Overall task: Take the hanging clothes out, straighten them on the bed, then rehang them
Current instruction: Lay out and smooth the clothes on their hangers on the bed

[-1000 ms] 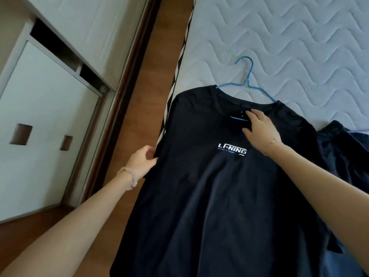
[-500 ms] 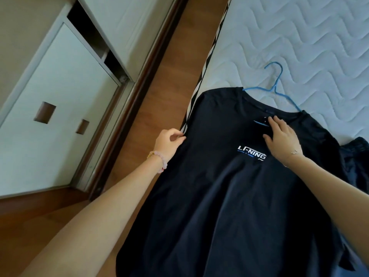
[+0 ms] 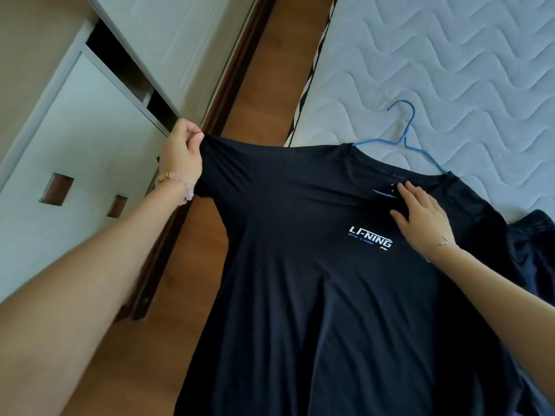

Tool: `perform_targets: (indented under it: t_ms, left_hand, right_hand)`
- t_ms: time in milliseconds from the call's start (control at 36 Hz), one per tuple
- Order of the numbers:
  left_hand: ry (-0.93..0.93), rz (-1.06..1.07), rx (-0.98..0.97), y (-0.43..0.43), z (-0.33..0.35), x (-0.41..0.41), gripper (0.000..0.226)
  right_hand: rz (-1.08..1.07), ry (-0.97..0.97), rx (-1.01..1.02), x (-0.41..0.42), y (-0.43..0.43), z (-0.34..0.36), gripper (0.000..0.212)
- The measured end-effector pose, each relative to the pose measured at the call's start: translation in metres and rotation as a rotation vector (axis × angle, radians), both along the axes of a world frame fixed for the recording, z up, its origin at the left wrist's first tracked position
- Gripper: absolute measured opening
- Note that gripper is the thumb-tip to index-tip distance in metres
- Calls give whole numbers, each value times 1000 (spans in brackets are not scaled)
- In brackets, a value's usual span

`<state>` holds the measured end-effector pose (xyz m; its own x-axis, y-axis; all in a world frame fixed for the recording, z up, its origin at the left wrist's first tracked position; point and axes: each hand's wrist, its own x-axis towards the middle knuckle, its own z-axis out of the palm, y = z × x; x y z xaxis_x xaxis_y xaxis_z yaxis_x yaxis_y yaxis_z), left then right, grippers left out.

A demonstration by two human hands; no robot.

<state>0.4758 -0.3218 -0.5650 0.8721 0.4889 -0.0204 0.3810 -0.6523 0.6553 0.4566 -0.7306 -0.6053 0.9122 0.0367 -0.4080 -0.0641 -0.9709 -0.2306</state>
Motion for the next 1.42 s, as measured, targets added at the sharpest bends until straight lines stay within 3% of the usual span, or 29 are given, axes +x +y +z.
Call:
perform_targets:
  t_ms: [250, 417, 583, 778, 917, 972, 1111, 1222, 1333, 1417]
  left_hand:
    - [322, -227, 183, -37, -20, 7, 22]
    - [316, -619, 247, -113, -20, -16, 30]
    - [238, -932, 314, -185, -20, -26, 38]
    - [202, -1108, 388, -254, -29, -19, 48]
    - [233, -1122, 458, -287, -34, 0, 51]
    - [233, -1121, 480, -297, -35, 6, 50]
    - [176, -1148, 510, -324, -34, 18, 48]
    - [152, -1267, 524, -360, -34, 28, 49]
    - [122, -1335, 535, -399, -34, 36, 49]
    - [135, -1329, 577, -422, -36, 41, 43]
  right_hand:
    - [-121, -5, 218, -7, -11, 22, 55]
    - [-274, -94, 254, -38, -57, 51, 46]
    - [-608, -111, 186, -94, -125, 69, 41]
    - [-856, 49, 229, -157, -159, 55, 33]
    - [-992, 7, 336, -167, -163, 48, 14]
    - [-982, 1, 367, -169, -162, 46, 7]
    - [-839, 147, 369, -171, -164, 36, 38]
    - [-873, 175, 436, -171, -164, 35, 44]
    - [-795, 224, 352, -173, -163, 29, 39]
    - [-723, 241, 304, -171, -164, 30, 14]
